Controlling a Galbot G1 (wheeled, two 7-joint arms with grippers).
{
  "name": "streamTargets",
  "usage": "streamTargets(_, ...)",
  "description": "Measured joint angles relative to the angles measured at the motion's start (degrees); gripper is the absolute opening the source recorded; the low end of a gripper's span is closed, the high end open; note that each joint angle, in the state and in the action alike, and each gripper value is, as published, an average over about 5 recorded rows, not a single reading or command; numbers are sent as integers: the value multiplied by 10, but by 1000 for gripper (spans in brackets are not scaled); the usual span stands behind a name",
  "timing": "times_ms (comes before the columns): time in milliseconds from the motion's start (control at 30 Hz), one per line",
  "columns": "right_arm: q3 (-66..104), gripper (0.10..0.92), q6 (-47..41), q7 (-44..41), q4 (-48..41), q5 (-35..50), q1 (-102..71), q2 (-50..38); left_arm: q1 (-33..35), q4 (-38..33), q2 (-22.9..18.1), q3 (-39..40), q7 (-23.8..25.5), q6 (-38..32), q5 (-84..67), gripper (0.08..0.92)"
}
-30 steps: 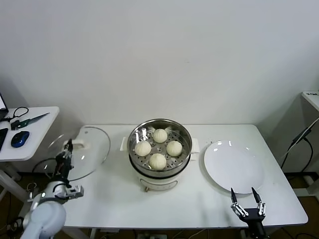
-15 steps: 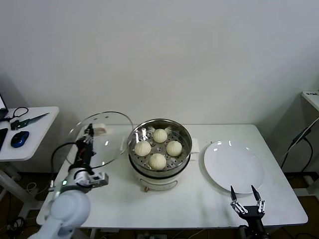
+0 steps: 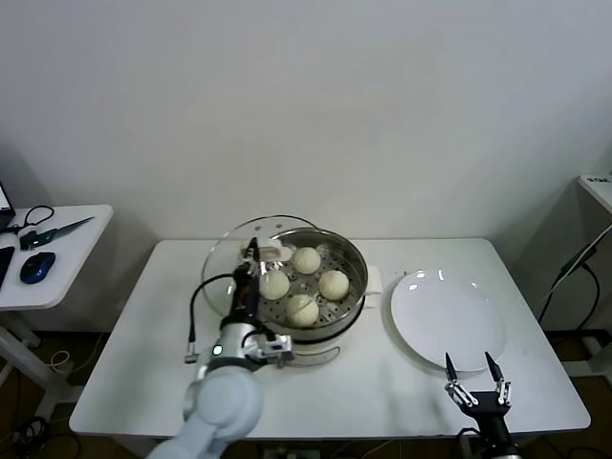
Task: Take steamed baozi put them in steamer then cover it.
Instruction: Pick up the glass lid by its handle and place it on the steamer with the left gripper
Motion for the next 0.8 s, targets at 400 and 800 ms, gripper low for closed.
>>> streamTargets(400, 1, 823, 7, 0, -6, 4, -1, 2, -40, 69, -69, 73, 4, 15, 53, 139)
streamTargets(800, 5, 823, 15, 1, -10, 9, -2, -1, -57, 124, -97, 86, 7, 30, 90, 139)
